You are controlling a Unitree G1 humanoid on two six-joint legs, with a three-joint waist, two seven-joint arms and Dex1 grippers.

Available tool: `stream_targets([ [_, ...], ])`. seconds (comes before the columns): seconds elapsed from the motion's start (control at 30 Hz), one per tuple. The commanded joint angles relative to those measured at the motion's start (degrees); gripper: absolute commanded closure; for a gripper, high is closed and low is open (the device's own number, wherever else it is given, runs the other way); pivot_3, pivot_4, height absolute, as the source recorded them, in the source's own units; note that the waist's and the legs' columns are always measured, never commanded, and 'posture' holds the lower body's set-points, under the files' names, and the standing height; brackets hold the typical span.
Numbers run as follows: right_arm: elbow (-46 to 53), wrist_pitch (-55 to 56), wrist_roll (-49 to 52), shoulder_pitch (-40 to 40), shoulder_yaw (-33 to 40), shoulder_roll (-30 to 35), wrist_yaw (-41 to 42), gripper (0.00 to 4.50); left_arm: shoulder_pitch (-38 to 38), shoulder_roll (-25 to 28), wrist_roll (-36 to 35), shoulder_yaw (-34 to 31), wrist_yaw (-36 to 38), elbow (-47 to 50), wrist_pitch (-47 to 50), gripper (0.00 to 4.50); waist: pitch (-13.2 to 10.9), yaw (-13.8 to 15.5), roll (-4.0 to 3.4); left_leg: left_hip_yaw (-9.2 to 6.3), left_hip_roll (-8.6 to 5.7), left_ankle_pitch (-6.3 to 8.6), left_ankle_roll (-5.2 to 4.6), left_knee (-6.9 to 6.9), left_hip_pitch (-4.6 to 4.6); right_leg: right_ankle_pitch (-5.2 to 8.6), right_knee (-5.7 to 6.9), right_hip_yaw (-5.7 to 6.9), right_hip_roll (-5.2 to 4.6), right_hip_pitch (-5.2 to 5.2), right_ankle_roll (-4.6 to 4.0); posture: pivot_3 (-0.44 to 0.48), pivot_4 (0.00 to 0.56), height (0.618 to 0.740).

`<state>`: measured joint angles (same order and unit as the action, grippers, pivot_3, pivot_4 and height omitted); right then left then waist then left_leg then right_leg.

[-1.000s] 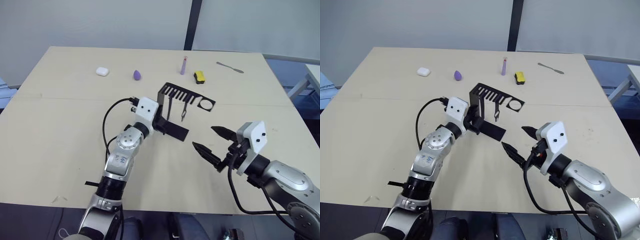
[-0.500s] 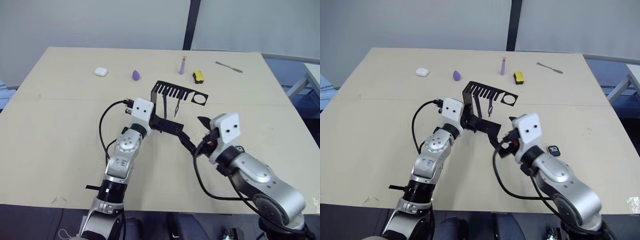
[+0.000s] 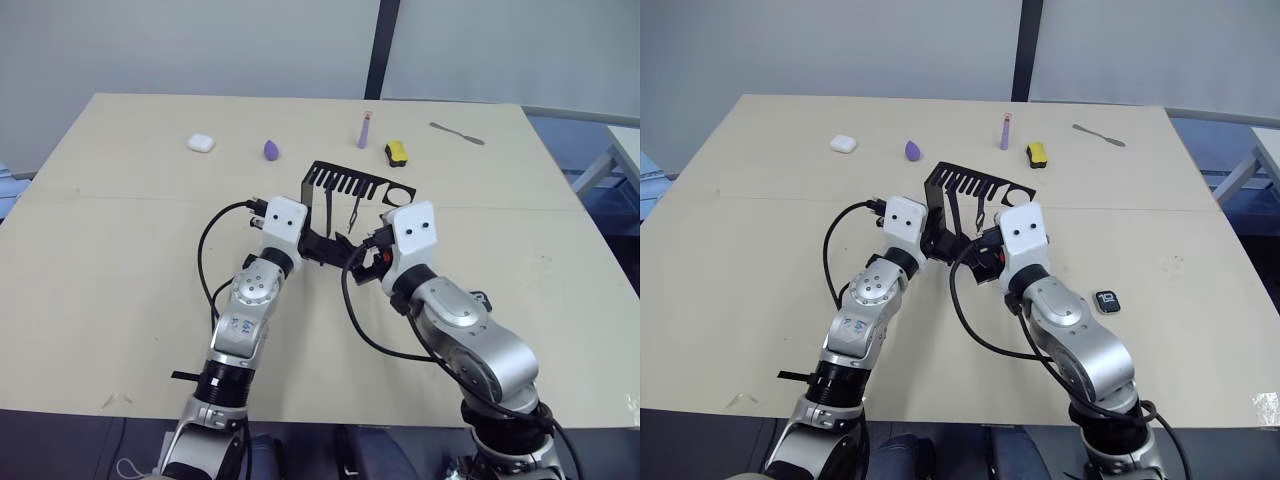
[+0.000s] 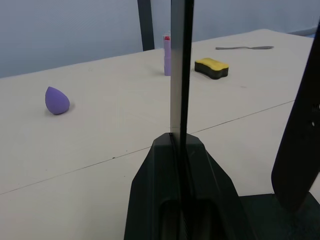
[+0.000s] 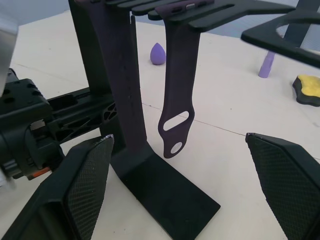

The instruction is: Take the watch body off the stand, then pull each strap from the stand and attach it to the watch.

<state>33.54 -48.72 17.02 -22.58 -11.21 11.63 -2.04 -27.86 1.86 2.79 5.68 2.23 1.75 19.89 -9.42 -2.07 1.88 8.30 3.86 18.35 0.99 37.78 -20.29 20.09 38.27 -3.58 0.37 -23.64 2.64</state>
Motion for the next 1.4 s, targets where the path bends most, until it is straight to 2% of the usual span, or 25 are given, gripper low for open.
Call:
stream_targets([
  [0.03, -1.0, 2.2, -2.4, -2.2, -0.7, -2.2, -0.3, 0.0, -0.5, -0.2, 0.8, 0.2, -0.4, 0.4, -0.6, 4.45, 0.0, -0.1, 0.0, 0.0, 0.0, 0.0, 0.0, 0.0, 0.0, 0.0, 0.0, 0.0, 0.0, 0.0, 0.0, 0.0, 0.15, 0.74],
  [0.23, -3.8, 3.8, -5.0, -4.1, -0.4, -4.7, 0.2, 0.0, -0.6, -0.3, 0.9, 0.3, -0.5, 0.0, -0.9, 4.45, 0.0, -0.1, 0.0, 0.0, 0.0, 0.0, 0.0, 0.0, -0.01, 0.0, 0.01, 0.01, -0.01, -0.01, 0.0, 0.0, 0.15, 0.74],
  [0.27, -4.1, 4.0, -5.3, -4.2, -0.3, -4.9, 0.3, 0.25, -0.6, -0.2, 0.9, 0.2, -0.5, -0.1, -0.9, 4.49, 0.0, -0.1, 0.0, 0.0, 0.0, 0.0, 0.0, 0.0, -0.01, 0.0, 0.0, 0.01, -0.01, -0.01, 0.0, 0.0, 0.15, 0.74],
  [0.33, -4.6, 4.4, -5.8, -4.5, -0.2, -5.4, 0.5, 0.8, -0.7, -0.2, 0.8, 0.2, -0.5, -0.3, -0.9, 4.5, 0.0, -0.2, 0.0, 0.0, 0.0, 0.0, 0.0, 0.0, -0.01, 0.0, 0.0, 0.01, -0.01, -0.02, 0.0, 0.0, 0.15, 0.74],
  [0.53, -4.9, 6.2, -7.4, -5.0, -1.1, -5.6, 1.6, 3.89, -0.8, -0.3, 0.8, 0.1, -0.5, -0.7, -1.0, 4.5, 0.0, -0.3, 0.0, 0.0, 0.0, 0.0, 0.0, 0.0, -0.02, 0.0, 0.0, 0.01, -0.01, -0.02, 0.0, 0.0, 0.15, 0.74],
  [0.57, -4.8, 6.5, -7.7, -5.0, -1.2, -5.5, 1.9, 4.26, -0.8, -0.3, 0.8, 0.1, -0.5, -0.7, -1.0, 4.5, 0.0, -0.4, 0.0, 0.0, 0.0, 0.0, 0.0, 0.0, -0.02, 0.0, 0.0, 0.01, -0.01, -0.02, 0.0, 0.0, 0.15, 0.74],
  [0.6, -4.6, 6.9, -8.1, -5.0, -1.4, -5.2, 2.1, 4.45, -0.8, -0.3, 0.8, 0.1, -0.5, -0.8, -1.0, 4.5, 0.0, -0.4, 0.0, 0.0, 0.0, 0.0, 0.0, -0.01, -0.02, 0.0, 0.0, 0.01, -0.01, -0.02, 0.0, 0.0, 0.15, 0.74],
  [1.17, 2.2, 7.8, -15.0, -2.4, -4.9, 0.3, 6.6, 4.45, -0.9, -0.2, 1.0, -0.1, -0.9, -1.8, -1.7, 4.5, 0.0, -1.0, 0.0, -0.02, -0.01, 0.0, 0.0, -0.02, -0.02, 0.0, -0.02, 0.02, -0.02, -0.01, 0.0, 0.0, 0.15, 0.74],
  [1.4, 7.4, 5.6, -14.2, 1.3, -4.1, 2.4, 9.5, 4.45, -0.1, 0.0, 1.0, 0.1, -0.6, -1.0, -1.3, 4.5, 0.0, -1.0, 0.0, -0.02, -0.01, 0.0, 0.0, -0.03, -0.02, 0.0, -0.03, 0.02, -0.02, -0.01, 0.0, 0.0, 0.15, 0.74],
])
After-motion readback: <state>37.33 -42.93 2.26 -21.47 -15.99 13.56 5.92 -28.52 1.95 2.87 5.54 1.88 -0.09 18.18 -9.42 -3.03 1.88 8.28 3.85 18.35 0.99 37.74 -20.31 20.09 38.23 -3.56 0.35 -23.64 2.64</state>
